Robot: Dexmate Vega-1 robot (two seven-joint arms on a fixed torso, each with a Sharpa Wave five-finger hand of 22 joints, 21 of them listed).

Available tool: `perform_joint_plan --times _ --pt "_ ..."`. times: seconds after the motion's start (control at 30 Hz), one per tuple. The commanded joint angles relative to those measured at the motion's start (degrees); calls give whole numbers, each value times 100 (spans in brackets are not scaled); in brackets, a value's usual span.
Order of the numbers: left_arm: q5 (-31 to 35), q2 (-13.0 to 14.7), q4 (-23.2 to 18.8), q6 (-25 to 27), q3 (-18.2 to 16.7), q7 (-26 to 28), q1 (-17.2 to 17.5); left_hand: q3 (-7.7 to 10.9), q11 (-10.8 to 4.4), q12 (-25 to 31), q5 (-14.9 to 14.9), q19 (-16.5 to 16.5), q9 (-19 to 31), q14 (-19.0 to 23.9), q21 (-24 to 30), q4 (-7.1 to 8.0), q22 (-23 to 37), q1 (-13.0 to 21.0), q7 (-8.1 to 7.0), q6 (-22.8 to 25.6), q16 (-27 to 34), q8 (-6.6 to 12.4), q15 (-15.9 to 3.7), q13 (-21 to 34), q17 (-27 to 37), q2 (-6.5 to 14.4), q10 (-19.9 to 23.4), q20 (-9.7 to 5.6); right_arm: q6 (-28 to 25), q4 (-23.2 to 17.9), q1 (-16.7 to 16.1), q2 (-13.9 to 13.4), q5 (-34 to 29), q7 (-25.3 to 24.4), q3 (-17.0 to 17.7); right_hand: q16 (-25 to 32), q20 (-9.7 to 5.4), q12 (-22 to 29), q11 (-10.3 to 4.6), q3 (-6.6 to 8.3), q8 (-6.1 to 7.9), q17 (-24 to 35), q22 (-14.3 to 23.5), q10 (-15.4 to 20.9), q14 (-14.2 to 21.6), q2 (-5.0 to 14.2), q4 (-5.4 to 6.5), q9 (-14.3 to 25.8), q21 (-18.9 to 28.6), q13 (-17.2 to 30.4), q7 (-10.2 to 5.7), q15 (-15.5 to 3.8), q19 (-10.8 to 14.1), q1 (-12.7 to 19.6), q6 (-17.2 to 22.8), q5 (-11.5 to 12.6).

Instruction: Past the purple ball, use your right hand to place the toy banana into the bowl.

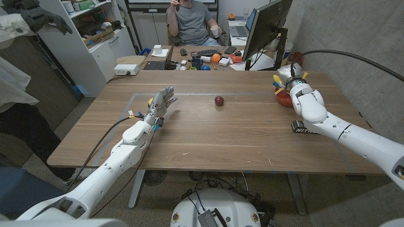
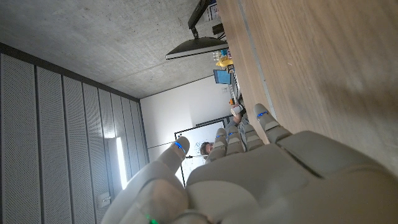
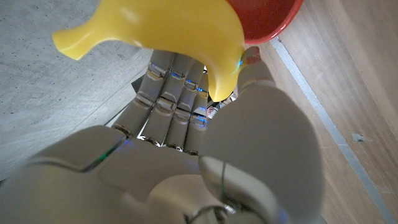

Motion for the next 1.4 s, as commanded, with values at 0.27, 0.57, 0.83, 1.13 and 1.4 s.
perform_joint_plan --times 0.27,0.57,0.83,1.13,1.4 --pt "59 73 -301 116 -26 248 174 -45 28 0 28 53 25 -12 -48 -6 26 -55 15 15 -26 -10 12 10 12 602 4 11 -106 754 419 228 405 -126 -262 -39 -730 8 -9 134 44 43 4 78 221 1427 120 64 47 10 -611 -551 -1 1457 726 32" --pt "82 121 -457 148 -61 364 281 -53 27 -2 29 57 26 -11 -57 -6 27 -57 16 14 -27 -11 14 10 11 602 0 14 -128 1127 653 351 612 -175 -455 -61 -730 0 -10 134 39 59 3 86 244 1428 118 67 78 3 -610 -550 -3 1453 730 36" --pt "105 140 -549 216 -63 454 325 -59 31 0 30 63 25 -10 -65 -7 27 -58 12 14 -28 -11 12 10 11 603 6 13 -75 1276 762 366 893 -226 -544 -82 -728 1 -11 134 37 76 0 111 271 1429 117 71 107 3 -612 -549 -7 1449 740 40" --pt "125 119 -560 214 -51 488 331 -66 33 -1 31 63 25 -12 -76 -7 27 -59 17 15 -31 -11 9 10 10 605 2 16 -24 1426 929 409 1173 -15 -673 -106 -729 -6 -25 137 26 74 2 131 319 1429 99 75 154 -9 -585 -560 20 1469 731 44" --pt "143 141 -599 243 -60 537 360 -72 34 -2 32 64 25 -8 -86 -8 28 -59 11 13 -31 -12 16 10 9 605 2 14 114 1654 1040 485 1618 82 -689 -143 -731 -4 11 144 19 70 -2 154 343 1429 84 80 185 -8 -567 -557 21 1486 733 46"
